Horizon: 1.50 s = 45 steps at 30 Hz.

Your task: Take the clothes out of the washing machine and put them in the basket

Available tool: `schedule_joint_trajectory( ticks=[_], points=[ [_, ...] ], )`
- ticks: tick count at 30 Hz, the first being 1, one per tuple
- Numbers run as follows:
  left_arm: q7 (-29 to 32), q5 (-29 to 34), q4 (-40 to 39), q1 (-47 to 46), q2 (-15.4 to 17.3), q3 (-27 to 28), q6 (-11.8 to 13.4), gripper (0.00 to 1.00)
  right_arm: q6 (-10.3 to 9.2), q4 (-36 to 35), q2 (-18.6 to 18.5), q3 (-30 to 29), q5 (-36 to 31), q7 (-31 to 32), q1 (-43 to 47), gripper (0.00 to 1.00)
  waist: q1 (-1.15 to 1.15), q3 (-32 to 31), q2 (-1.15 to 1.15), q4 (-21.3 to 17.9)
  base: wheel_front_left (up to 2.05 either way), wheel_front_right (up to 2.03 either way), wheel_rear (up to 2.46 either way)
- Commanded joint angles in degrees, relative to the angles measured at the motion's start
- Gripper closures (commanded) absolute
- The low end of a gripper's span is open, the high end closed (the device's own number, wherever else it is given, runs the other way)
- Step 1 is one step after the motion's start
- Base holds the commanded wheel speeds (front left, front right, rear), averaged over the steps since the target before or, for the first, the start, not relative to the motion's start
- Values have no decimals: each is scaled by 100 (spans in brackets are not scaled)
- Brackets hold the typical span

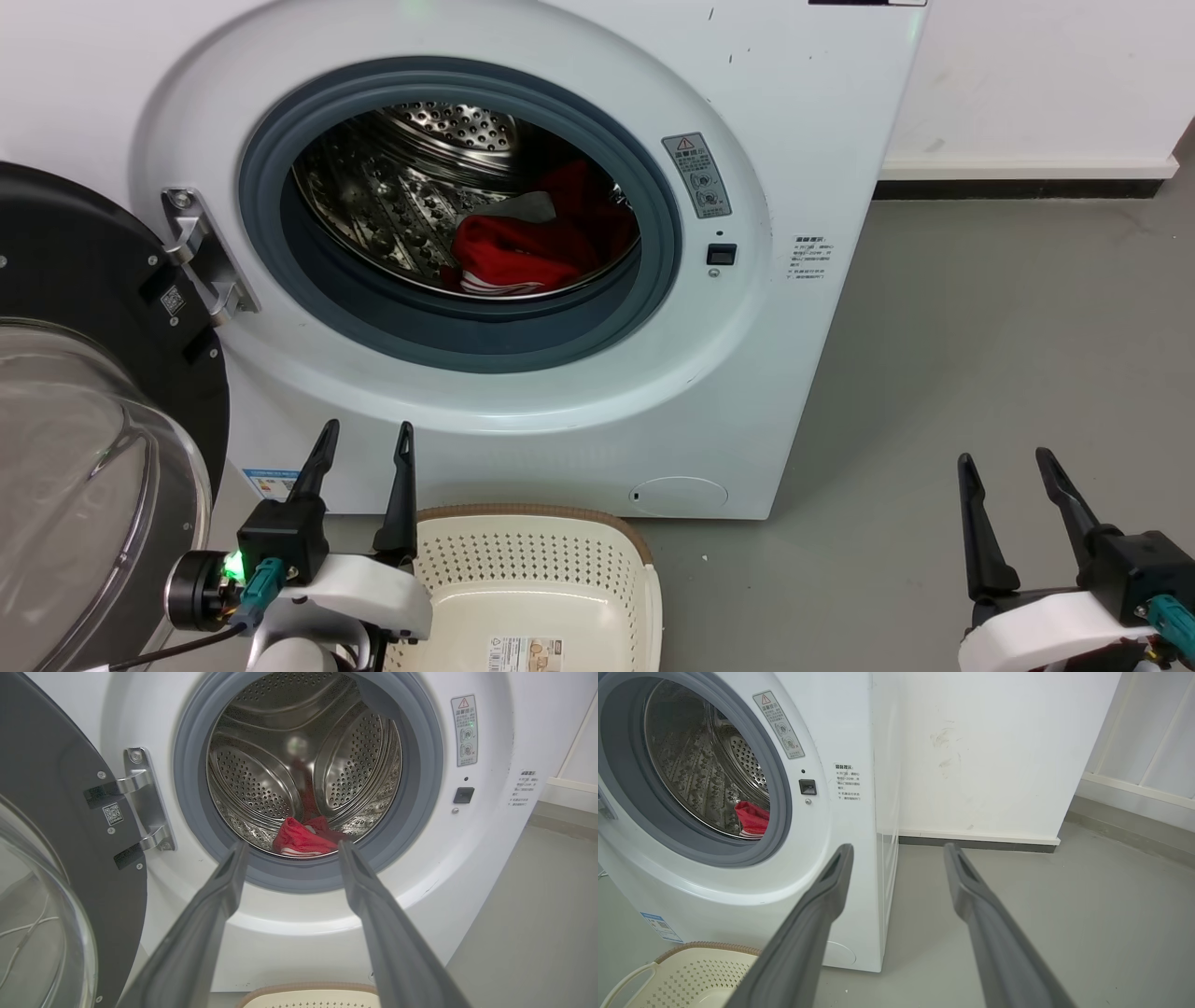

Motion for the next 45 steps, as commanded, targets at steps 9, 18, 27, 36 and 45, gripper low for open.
schedule_joint_trajectory(
  ticks=[9, 18, 27, 36, 45],
  points=[
    [-27, 47, 41, -29, -34, 51, 2, 0, -3, 12, -2, -5, 55, -15, 42, 0, 0, -1, 0, -18, 0, 0, 0],
    [-22, -85, 387, -482, 14, 194, 25, 0, -3, -102, -1, 108, 70, 35, -183, 0, 0, 298, 0, -285, 0, 0, 0],
    [112, -306, 1009, -1397, 296, 501, 112, 0, -3, -180, 0, 255, 146, -4, -435, 0, 0, 919, 0, -917, 0, 0, 0],
    [897, -429, 1915, -2772, 1093, 703, 1, 0, -3, -52, 3, 421, 364, -245, -878, 0, 0, 1909, 0, -1687, 0, 0, 0],
    [1749, -317, 2518, -4042, 1927, 688, -51, 0, -3, 278, 3, 679, 689, -520, -1304, 0, 0, 2684, 0, -2323, 0, 0, 0]
  ],
)
